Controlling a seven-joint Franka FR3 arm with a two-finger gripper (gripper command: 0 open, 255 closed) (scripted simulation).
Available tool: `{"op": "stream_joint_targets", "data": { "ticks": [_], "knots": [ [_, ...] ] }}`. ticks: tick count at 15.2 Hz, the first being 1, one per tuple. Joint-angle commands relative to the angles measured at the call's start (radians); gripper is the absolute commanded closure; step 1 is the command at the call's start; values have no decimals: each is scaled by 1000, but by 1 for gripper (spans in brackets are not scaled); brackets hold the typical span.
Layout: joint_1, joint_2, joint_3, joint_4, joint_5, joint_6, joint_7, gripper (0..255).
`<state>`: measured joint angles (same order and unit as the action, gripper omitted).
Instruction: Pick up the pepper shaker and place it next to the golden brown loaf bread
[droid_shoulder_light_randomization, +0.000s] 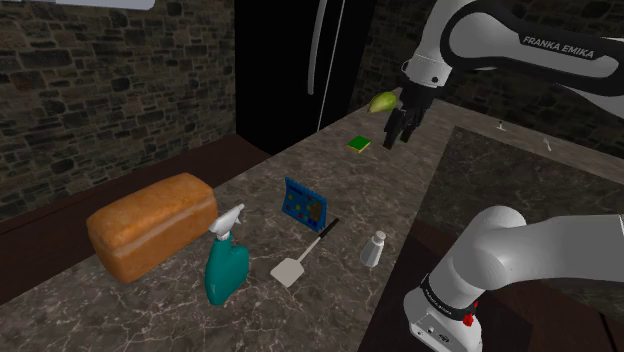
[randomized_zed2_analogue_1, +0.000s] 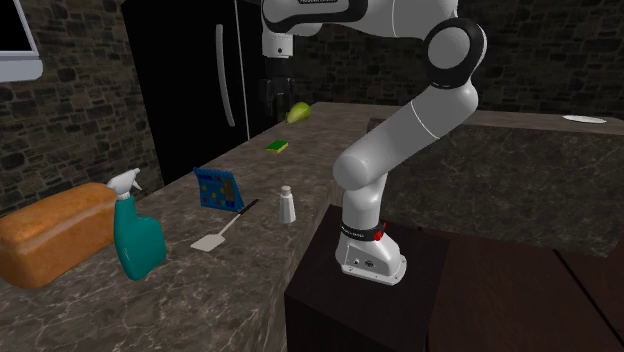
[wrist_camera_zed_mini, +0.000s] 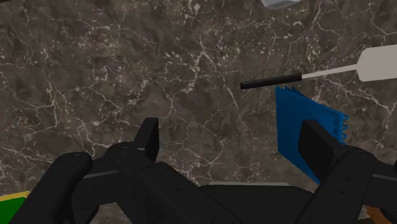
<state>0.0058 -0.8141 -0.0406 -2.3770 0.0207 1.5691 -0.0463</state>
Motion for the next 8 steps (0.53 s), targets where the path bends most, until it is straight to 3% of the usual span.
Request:
{"op": "stream_joint_targets", "data": {
  "ticks": [1,8],
  "knots": [
    [0,0,0,0,0,0,0,0],
    [53,-106,68,-230,67,80,32,0]
  ]
}}
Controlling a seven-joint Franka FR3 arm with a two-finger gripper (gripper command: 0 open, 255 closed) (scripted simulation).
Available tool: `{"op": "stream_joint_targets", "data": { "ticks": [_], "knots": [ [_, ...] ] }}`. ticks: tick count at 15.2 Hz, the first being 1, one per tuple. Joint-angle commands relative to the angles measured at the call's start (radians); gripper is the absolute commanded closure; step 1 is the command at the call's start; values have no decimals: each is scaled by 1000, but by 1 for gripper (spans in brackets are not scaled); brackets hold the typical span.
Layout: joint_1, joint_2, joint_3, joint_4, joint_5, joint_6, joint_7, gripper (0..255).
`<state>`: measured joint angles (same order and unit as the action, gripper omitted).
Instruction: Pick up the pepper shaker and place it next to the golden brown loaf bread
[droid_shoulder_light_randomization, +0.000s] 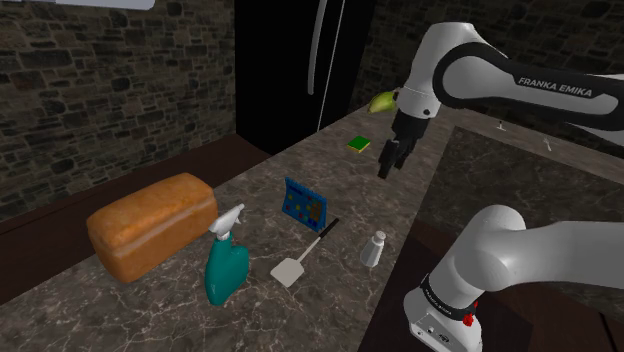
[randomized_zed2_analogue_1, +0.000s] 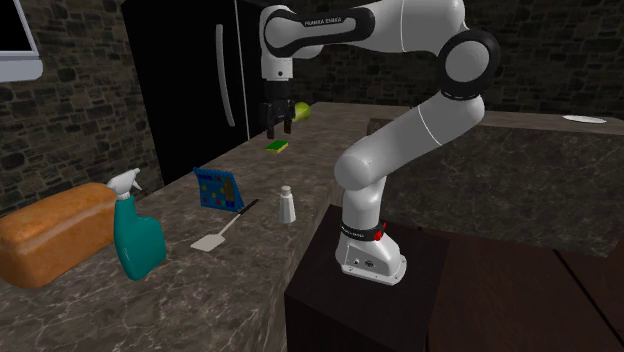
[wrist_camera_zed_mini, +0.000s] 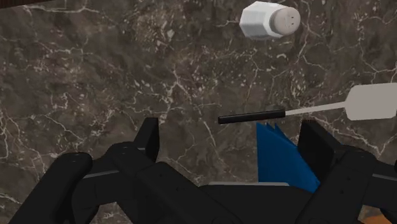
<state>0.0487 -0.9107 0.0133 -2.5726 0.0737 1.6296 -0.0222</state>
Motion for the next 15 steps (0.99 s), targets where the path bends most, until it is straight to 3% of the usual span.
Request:
{"op": "stream_joint_targets", "data": {
  "ticks": [1,10,15],
  "knots": [
    [20,-23,25,-65,26,30,13,0],
    [140,-122,136,-311,160,129,68,0],
    [152,-118,152,-375,180,198,68,0]
  ]
}}
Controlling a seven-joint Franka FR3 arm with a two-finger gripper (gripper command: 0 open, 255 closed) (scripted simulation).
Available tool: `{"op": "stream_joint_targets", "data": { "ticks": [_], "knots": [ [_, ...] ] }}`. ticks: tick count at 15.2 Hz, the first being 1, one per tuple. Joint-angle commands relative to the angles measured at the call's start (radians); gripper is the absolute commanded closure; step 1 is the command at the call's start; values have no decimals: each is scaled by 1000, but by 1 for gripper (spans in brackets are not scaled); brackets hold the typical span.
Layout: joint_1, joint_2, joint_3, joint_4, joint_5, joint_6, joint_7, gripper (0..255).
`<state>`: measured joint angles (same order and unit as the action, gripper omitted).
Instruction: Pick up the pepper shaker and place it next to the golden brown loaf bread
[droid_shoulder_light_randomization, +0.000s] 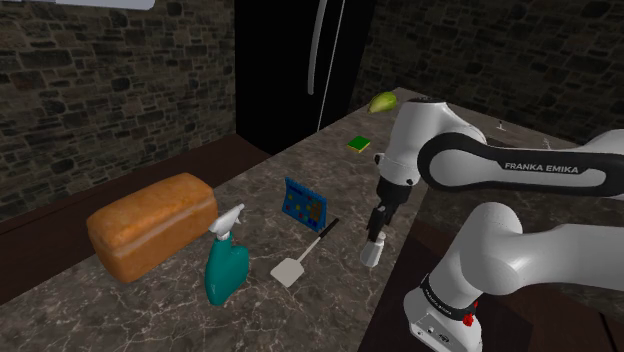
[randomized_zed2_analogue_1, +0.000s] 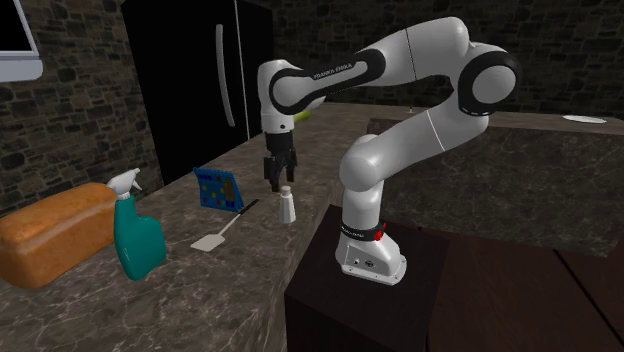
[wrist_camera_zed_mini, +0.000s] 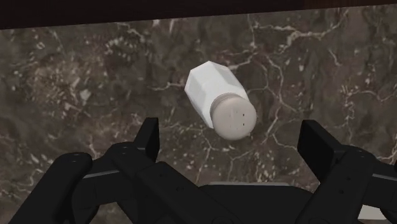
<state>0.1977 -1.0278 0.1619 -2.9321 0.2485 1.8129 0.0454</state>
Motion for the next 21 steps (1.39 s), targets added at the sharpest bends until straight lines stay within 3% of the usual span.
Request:
{"op": "stream_joint_targets", "data": {
  "ticks": [1,10,11,21],
  "knots": [
    [6,1,7,-28,9,29,0,0],
    [11,5,13,-47,16,52,0,0],
    [11,5,13,-47,16,52,0,255],
    [9,0,10,-36,13,36,1,255]
  ]
}}
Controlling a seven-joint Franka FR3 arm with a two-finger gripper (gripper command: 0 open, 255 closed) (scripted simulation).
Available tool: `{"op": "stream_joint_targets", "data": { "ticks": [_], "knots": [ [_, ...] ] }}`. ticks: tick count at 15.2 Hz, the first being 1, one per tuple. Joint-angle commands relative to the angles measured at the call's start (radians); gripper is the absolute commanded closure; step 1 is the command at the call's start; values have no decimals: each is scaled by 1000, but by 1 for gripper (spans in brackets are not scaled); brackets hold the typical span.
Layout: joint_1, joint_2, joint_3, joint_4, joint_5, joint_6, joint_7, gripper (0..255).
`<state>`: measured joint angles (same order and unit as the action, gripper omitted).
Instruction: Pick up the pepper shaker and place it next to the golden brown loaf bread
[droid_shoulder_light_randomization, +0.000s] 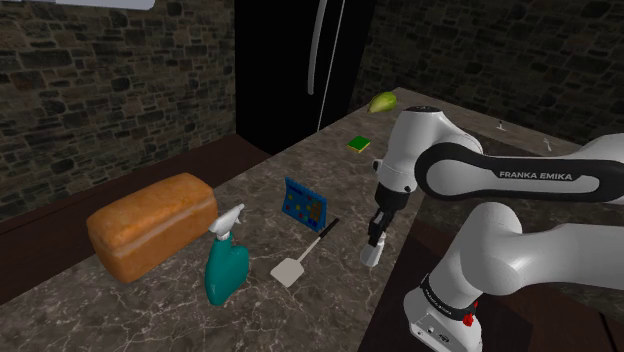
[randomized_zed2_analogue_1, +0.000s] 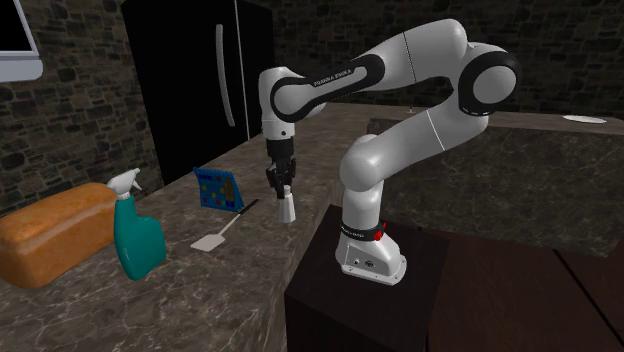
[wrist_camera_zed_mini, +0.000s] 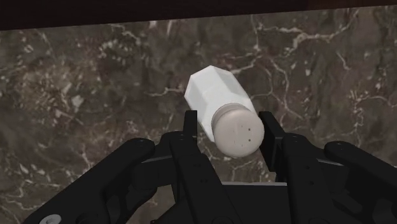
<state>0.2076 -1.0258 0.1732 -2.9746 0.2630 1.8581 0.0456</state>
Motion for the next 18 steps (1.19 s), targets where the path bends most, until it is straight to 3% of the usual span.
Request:
{"op": "stream_joint_targets", "data": {
  "ticks": [1,18],
  "knots": [
    [-2,-7,-4,18,-5,-25,3,255],
    [-22,-21,-42,239,-49,-259,26,255]
  ]
}}
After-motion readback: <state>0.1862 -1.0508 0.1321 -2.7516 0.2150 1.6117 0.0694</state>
